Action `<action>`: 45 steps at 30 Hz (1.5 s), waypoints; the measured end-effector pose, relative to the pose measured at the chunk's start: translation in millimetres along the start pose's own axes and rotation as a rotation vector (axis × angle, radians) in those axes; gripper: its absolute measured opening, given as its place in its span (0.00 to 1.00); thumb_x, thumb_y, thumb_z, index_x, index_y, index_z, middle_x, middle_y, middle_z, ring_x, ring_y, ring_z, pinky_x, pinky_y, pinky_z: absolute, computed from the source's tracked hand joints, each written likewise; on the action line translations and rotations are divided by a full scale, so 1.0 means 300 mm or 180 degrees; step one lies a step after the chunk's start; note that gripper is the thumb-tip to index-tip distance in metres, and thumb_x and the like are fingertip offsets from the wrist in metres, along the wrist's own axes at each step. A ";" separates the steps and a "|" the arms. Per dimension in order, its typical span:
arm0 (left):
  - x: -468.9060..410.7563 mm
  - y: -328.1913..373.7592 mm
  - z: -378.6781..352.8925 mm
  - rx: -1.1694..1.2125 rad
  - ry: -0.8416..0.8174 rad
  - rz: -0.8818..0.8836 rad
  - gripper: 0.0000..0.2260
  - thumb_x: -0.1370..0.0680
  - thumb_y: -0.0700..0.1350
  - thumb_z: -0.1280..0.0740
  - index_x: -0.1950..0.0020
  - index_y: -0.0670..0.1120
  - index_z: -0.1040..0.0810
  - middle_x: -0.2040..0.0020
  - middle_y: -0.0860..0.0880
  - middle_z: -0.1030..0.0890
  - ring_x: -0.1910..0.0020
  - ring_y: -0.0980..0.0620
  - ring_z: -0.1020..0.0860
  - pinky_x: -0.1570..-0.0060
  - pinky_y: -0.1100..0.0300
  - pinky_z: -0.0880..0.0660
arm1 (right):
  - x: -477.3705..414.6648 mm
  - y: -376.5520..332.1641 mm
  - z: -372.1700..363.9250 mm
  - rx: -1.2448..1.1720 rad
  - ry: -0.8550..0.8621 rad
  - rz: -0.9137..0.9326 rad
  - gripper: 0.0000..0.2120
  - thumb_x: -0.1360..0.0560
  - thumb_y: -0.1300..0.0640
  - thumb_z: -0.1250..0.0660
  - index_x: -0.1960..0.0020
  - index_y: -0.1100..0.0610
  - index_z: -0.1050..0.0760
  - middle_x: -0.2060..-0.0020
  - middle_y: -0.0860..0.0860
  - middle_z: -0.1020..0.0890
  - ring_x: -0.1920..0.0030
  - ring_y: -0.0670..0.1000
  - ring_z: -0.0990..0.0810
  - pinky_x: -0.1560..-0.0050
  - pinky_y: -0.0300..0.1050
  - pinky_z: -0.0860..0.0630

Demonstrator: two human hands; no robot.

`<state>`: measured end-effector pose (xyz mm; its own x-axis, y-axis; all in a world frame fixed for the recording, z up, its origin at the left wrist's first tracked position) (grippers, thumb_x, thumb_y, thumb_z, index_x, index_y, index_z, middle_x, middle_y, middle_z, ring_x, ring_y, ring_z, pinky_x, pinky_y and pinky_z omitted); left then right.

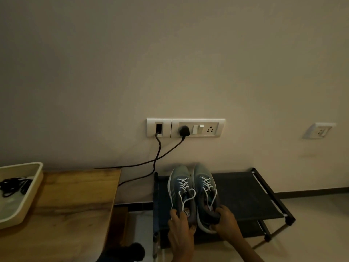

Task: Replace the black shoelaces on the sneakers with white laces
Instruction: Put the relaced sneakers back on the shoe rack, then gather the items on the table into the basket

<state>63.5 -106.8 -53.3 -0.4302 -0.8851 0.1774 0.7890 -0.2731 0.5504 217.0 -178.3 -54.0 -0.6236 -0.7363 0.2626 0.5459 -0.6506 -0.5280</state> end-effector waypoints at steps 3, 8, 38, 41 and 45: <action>-0.031 -0.018 -0.011 -0.0002 -0.0070 0.0064 0.18 0.23 0.52 0.34 0.35 0.51 0.33 0.31 0.47 0.42 0.39 0.49 0.31 0.43 0.59 0.28 | -0.032 -0.013 -0.005 0.0120 -0.0163 -0.0044 0.20 0.38 0.59 0.26 0.65 0.44 0.36 0.51 0.49 0.29 0.54 0.49 0.27 0.56 0.36 0.33; -0.044 -0.025 -0.026 -0.0052 -0.0162 0.0059 0.20 0.23 0.54 0.35 0.34 0.52 0.35 0.31 0.47 0.42 0.38 0.49 0.31 0.43 0.59 0.28 | -0.058 -0.013 -0.027 0.0233 -0.0234 -0.0056 0.21 0.37 0.59 0.26 0.65 0.43 0.38 0.52 0.49 0.30 0.51 0.53 0.24 0.56 0.36 0.34; 0.132 -1.210 1.073 0.1376 0.2719 0.1483 0.12 0.26 0.38 0.32 0.46 0.50 0.22 0.36 0.44 0.27 0.36 0.42 0.30 0.41 0.47 0.29 | 0.329 -1.471 -0.689 0.0407 -0.0924 0.2838 0.14 0.25 0.60 0.37 0.40 0.57 0.25 0.37 0.51 0.26 0.37 0.52 0.31 0.40 0.43 0.33; 0.141 -1.377 1.075 0.1056 0.2671 0.1932 0.21 0.26 0.40 0.31 0.33 0.48 0.28 0.28 0.43 0.36 0.29 0.40 0.39 0.36 0.43 0.35 | 0.320 -1.526 -0.798 0.0831 -0.0812 0.3273 0.22 0.24 0.58 0.39 0.31 0.54 0.33 0.28 0.50 0.36 0.30 0.53 0.40 0.35 0.45 0.36; 0.080 -1.541 1.075 0.0589 0.1804 0.2057 0.37 0.25 0.47 0.32 0.23 0.48 0.50 0.23 0.44 0.51 0.25 0.42 0.50 0.29 0.46 0.44 | 0.295 -1.555 -0.896 0.1608 -0.0846 0.3608 0.28 0.23 0.54 0.41 0.25 0.51 0.44 0.24 0.49 0.48 0.24 0.53 0.53 0.28 0.50 0.44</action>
<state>-453.1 119.8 -40.6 0.3975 -0.9126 0.0954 0.6978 0.3682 0.6144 -243.2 110.1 -1.5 0.4305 -0.9012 0.0512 0.8865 0.4114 -0.2116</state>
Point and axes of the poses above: each hand's wrist, its own x-axis away from the middle knuckle, its own z-axis out of the back of the hand, y = z × x, the point moved 6 cm from there along -x, towards the middle knuckle
